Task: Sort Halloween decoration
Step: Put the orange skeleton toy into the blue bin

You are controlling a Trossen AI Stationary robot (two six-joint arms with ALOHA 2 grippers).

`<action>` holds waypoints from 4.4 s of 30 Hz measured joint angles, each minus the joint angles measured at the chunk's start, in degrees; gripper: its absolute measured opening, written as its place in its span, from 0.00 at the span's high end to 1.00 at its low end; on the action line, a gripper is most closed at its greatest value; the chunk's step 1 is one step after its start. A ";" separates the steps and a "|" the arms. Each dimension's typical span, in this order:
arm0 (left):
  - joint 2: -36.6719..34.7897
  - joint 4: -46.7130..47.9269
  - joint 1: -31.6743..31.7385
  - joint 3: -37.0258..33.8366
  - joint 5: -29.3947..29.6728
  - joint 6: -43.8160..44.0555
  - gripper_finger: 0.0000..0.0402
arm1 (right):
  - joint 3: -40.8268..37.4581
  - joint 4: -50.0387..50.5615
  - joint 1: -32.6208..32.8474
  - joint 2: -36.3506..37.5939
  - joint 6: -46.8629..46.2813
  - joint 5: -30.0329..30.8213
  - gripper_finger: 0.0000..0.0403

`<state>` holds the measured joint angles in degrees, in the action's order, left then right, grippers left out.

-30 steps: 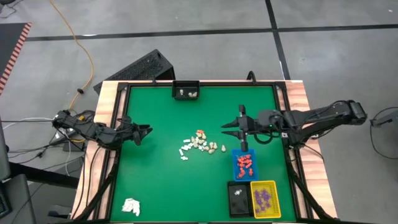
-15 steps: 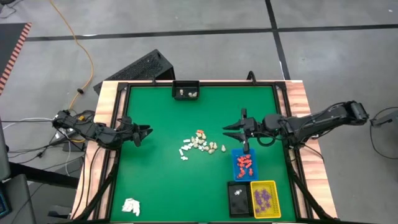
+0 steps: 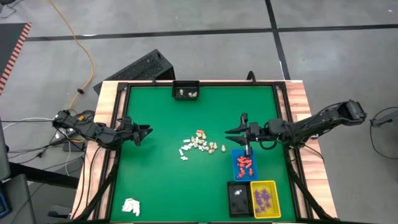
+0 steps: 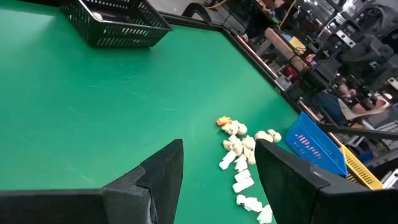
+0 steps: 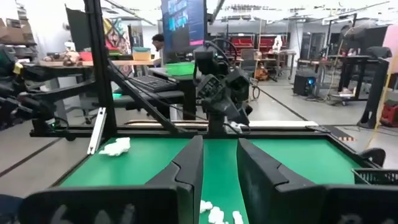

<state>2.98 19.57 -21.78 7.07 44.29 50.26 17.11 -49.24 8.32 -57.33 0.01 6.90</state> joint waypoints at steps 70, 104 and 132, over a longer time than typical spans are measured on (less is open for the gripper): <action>0.00 -0.21 0.00 0.00 -4.44 -5.40 0.53 | 0.04 -5.24 -1.25 -2.66 -1.48 0.50 0.69; -0.04 -12.54 0.00 0.02 -5.37 -20.26 0.53 | 4.24 1.75 -2.05 -2.94 -4.98 0.94 0.60; -0.02 -7.49 0.00 0.02 -2.90 -16.15 0.53 | 37.92 36.19 -3.63 -40.75 -11.76 9.99 0.60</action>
<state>2.96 12.08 -21.78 7.09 41.39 34.11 55.03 -13.05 4.69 -98.08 -11.75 16.88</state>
